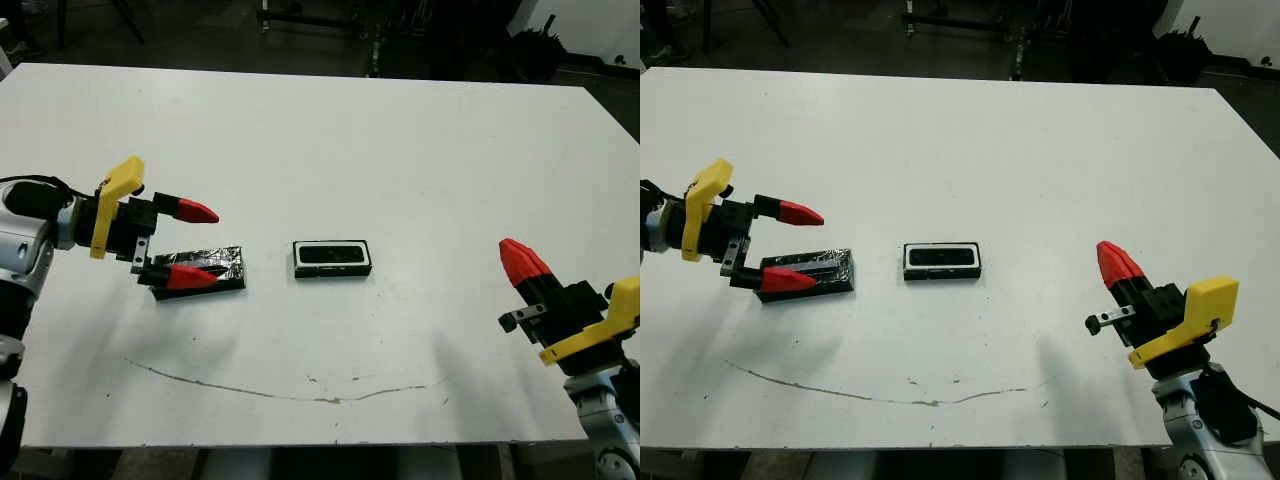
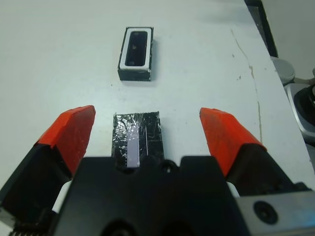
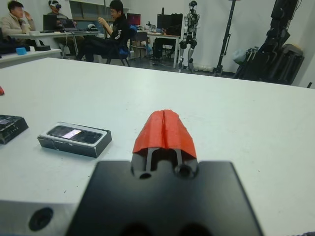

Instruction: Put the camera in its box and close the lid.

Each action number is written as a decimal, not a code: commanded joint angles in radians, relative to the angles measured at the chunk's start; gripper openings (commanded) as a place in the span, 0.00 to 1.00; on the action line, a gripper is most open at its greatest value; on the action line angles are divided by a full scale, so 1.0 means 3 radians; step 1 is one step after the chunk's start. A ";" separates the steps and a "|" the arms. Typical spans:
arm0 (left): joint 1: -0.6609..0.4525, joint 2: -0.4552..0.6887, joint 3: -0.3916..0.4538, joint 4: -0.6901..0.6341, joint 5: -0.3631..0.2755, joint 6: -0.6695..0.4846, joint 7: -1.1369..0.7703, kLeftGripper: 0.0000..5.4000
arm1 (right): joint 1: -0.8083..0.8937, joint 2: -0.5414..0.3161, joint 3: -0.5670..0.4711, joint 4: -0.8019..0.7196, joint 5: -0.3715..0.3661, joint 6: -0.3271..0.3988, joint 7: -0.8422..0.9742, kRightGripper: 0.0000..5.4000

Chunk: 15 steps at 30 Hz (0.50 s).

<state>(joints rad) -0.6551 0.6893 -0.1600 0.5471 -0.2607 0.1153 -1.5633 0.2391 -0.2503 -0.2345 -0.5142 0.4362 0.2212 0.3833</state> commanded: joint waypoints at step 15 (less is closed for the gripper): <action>-0.0086 -0.0077 -0.0149 0.0416 0.0512 -0.0392 0.0093 1.00 | 0.0041 -0.0049 -0.0011 0.0016 0.0041 -0.0087 0.0041 0.00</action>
<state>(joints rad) -0.6611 0.6684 -0.1925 0.6530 -0.1276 0.0103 -1.5286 0.2480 -0.2509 -0.2342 -0.5152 0.4473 0.1969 0.3916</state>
